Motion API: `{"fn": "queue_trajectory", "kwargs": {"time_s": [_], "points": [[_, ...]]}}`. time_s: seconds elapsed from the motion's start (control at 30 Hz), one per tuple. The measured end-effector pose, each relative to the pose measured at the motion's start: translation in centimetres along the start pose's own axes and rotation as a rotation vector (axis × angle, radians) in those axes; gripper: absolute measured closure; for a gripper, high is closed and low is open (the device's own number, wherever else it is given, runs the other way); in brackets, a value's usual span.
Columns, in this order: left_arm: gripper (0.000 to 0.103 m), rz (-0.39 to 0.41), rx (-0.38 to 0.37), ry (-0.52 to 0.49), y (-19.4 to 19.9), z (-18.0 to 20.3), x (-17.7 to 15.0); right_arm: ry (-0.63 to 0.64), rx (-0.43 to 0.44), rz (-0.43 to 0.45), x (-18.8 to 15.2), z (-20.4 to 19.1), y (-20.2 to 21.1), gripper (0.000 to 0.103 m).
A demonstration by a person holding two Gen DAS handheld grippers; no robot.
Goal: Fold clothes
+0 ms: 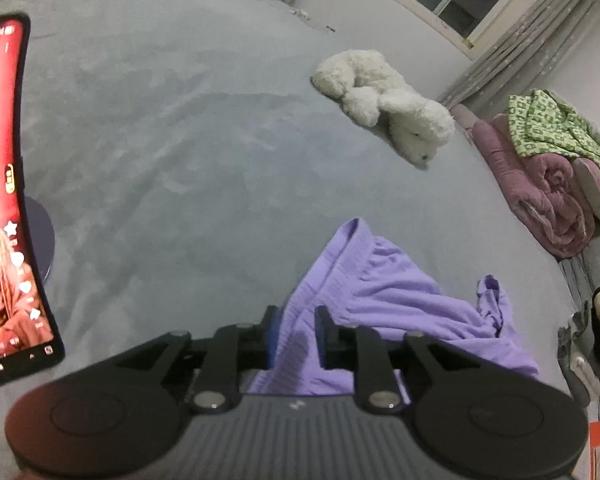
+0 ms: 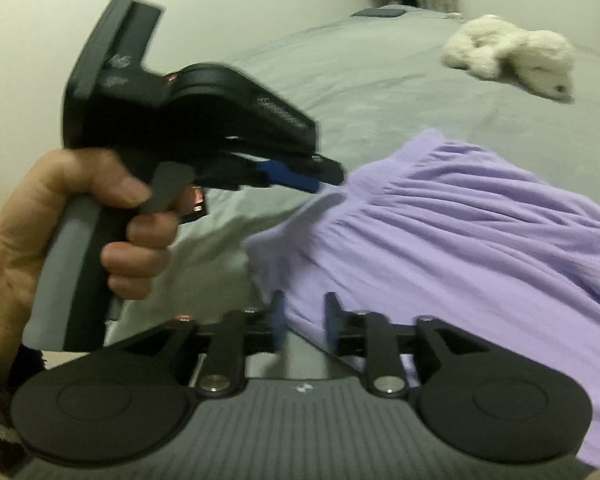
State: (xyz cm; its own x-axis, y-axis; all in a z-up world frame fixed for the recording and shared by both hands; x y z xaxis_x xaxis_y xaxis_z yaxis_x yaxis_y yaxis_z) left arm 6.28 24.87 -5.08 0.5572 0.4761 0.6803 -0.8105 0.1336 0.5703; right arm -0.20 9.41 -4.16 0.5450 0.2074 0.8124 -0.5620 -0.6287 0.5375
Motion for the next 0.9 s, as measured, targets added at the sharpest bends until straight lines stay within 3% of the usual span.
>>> {"fn": "queue_trajectory", "kwargs": {"time_s": [0.23,0.67,0.9], "points": [[0.076,0.012,-0.051,-0.057,1.5,3.1,-1.4,-0.039,-0.119,0.017,-1.2,3.7,3.9,0.069],[0.074,-0.049,-0.128,-0.249,1.6,10.0,-6.1,-0.143,-0.341,0.033,-4.5,11.7,12.0,0.068],[0.068,-0.104,-0.216,-0.369,1.0,14.6,-9.8,-0.149,-0.447,0.014,-6.9,15.4,16.0,0.062]]}}
Point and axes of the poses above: each gripper's, at about its wrist camera, not at the fingertips, and y roughly against the way its jaws point, z to its right, x to its top, the point moved 6 cm from there along -y, roughly the way its jaws point, and after that the axes turned 10 degrees about z, right-handed, at the moved point
